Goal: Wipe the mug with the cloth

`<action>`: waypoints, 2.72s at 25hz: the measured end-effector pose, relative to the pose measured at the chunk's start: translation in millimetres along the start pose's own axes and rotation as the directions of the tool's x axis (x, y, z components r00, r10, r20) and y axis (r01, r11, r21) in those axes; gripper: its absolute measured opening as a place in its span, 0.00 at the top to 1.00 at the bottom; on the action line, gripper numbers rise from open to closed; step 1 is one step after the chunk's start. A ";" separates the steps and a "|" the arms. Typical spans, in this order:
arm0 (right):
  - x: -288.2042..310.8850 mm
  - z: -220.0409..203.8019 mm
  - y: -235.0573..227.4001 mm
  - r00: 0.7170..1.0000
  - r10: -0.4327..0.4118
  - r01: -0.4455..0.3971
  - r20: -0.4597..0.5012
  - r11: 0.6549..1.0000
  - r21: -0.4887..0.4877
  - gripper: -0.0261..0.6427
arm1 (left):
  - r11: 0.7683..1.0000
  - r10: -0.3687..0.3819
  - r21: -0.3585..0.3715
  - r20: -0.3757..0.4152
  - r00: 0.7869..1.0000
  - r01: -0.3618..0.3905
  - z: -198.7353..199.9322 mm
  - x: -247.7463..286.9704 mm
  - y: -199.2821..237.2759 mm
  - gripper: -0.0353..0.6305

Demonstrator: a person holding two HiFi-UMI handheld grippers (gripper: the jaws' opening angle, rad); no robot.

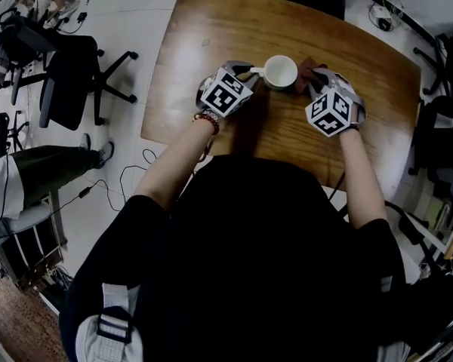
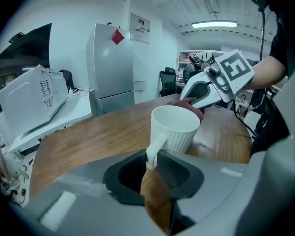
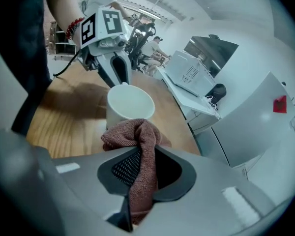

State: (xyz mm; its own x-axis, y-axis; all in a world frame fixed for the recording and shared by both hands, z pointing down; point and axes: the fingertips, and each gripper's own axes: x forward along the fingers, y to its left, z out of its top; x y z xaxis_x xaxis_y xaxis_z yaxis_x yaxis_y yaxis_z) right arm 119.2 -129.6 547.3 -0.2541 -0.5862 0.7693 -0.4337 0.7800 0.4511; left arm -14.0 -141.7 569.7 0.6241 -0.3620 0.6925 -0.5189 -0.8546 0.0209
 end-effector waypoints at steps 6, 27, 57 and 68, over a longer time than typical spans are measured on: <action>8.7 6.3 -13.8 1.000 -0.004 0.004 0.001 0.998 -0.060 0.87 | 1.000 -0.011 0.011 -0.002 1.000 0.011 2.6 1.2 1.6 0.84; 19.0 -1.8 24.6 0.993 0.105 -0.113 -0.045 0.968 -0.223 0.87 | 0.998 -0.047 0.044 0.066 0.997 0.044 25.3 16.7 22.3 0.84; 16.0 -19.4 22.3 0.986 0.140 -0.157 -0.092 0.962 -0.223 0.87 | 0.978 -0.186 0.116 0.104 0.977 0.173 40.7 31.9 -5.4 0.85; 13.2 -15.5 8.6 0.989 0.142 -0.146 -0.037 0.975 -0.169 0.87 | 0.976 -0.196 0.121 0.101 0.975 0.184 42.4 36.2 -3.3 0.85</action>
State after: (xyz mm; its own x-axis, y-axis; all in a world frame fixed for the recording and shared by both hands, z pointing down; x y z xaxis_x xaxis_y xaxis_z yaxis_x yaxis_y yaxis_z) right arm 125.5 -127.2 568.4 -0.2807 -0.4610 0.8418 -0.2394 0.8830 0.4037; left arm 35.0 -167.8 564.2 0.7698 -0.2229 0.5981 -0.3210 -0.9451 0.0608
